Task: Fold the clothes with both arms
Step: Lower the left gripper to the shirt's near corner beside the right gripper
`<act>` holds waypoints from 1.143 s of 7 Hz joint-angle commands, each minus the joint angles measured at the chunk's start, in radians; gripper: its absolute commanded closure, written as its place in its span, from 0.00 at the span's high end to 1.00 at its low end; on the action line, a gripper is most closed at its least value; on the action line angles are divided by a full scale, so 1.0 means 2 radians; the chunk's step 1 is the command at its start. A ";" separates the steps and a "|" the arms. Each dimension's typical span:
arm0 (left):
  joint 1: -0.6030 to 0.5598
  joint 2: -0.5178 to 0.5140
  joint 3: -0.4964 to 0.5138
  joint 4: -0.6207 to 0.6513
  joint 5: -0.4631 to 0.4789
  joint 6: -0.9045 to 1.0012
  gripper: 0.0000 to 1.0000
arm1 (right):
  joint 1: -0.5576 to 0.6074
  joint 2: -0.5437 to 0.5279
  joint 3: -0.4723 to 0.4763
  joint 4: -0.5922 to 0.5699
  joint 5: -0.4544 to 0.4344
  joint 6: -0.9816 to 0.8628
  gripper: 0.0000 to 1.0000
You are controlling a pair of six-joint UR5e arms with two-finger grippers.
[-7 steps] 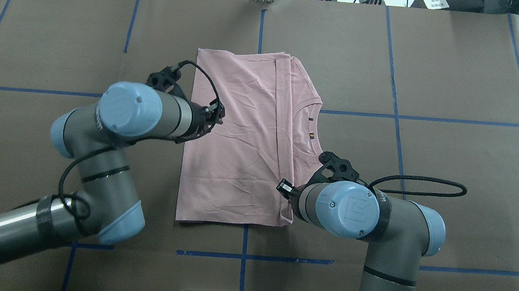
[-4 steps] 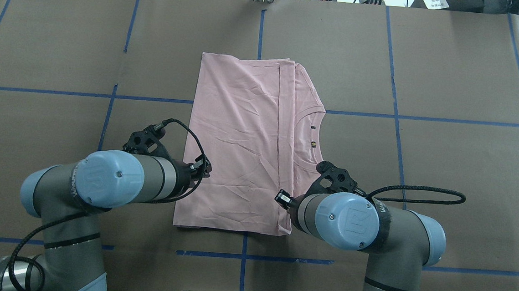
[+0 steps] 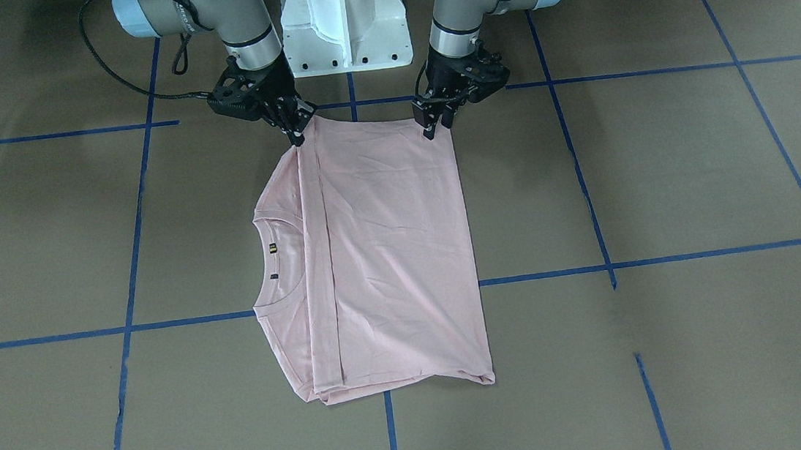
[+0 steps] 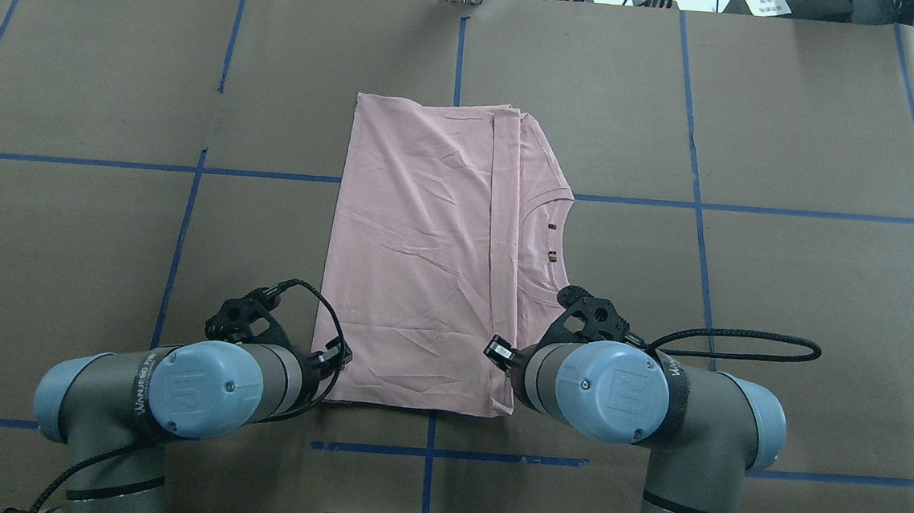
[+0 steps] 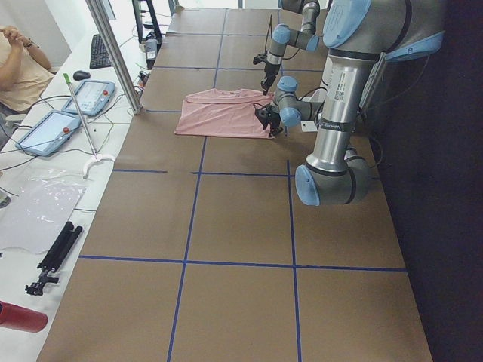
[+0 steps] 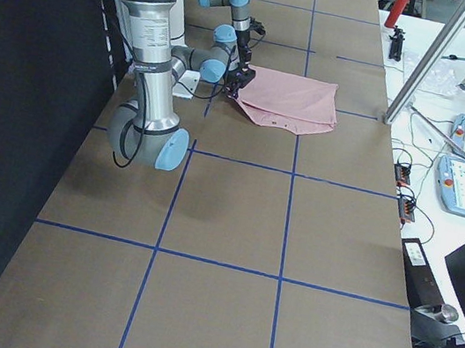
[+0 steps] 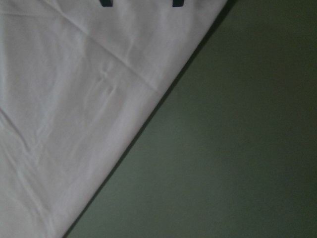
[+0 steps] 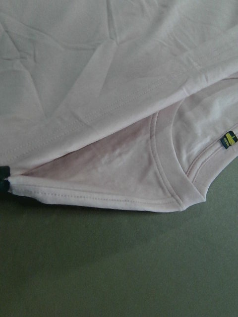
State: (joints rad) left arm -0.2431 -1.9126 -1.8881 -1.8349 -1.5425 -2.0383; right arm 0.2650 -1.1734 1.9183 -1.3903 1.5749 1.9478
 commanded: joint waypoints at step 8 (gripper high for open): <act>0.013 0.000 -0.020 0.046 -0.003 -0.001 0.49 | 0.000 -0.002 0.001 0.000 -0.004 0.001 0.00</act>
State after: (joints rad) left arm -0.2217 -1.9118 -1.9287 -1.7440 -1.5483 -2.0390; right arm 0.2655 -1.1787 1.9212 -1.3898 1.5677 1.9497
